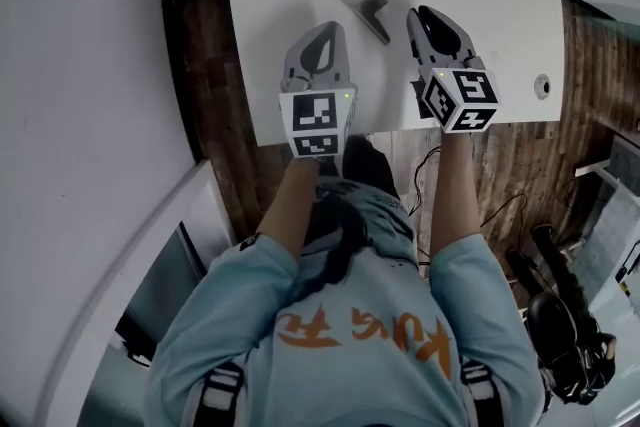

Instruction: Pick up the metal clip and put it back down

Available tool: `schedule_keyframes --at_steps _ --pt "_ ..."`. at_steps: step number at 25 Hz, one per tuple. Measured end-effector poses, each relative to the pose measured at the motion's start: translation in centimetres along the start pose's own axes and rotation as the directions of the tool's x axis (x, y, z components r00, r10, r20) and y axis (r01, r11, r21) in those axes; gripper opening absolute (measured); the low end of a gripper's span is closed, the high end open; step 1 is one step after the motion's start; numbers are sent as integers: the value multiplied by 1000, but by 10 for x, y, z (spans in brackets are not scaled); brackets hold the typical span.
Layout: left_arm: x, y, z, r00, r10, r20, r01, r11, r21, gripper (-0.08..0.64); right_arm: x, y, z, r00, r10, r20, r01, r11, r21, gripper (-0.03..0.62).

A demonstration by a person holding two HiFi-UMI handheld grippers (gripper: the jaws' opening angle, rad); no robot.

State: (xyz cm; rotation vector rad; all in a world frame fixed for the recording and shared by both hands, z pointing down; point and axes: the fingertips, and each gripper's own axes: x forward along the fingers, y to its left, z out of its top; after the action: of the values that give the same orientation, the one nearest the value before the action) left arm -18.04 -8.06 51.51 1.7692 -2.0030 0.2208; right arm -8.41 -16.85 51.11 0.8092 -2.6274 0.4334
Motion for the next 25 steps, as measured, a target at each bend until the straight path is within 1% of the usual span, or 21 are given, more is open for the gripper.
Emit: schedule_keyframes --at_steps 2,5,7,11,13,15,17,20,21,23,25 --pt "-1 8 -5 1000 13 -8 -13 1000 -22 24 19 5 -8 998 37 -42 -37 999 2 96" --pt "-3 19 -15 999 22 -26 -23 999 -41 24 46 10 -28 990 87 -112 -81 995 61 120" --pt "-2 27 -19 999 32 -33 -34 998 -55 23 61 11 -37 982 109 -155 -97 992 83 140" --pt "-1 41 -19 998 57 -30 -59 995 -76 24 79 16 -46 970 131 -204 -105 986 133 144" --pt "-1 43 -16 998 62 -25 -63 996 -67 23 83 18 -52 961 127 -244 -100 988 119 143" --pt "3 42 -13 998 62 -23 -63 996 -67 23 86 18 -56 952 141 -270 -111 986 124 132" --pt "14 32 -5 998 61 -25 -63 996 -68 23 88 5 -52 949 165 -270 -124 979 163 122" --pt "45 1 16 998 56 -29 -57 997 -51 24 86 -36 -33 950 193 -247 -133 961 241 99" --pt "51 -5 20 998 56 -30 -57 997 -48 25 85 -43 -28 949 206 -238 -140 954 265 87" --pt "49 1 17 998 60 -32 -62 997 -51 24 84 -31 -28 946 234 -226 -162 942 295 58" --pt "34 19 8 997 64 -29 -66 996 -57 24 87 0 -37 941 247 -232 -176 941 288 48"
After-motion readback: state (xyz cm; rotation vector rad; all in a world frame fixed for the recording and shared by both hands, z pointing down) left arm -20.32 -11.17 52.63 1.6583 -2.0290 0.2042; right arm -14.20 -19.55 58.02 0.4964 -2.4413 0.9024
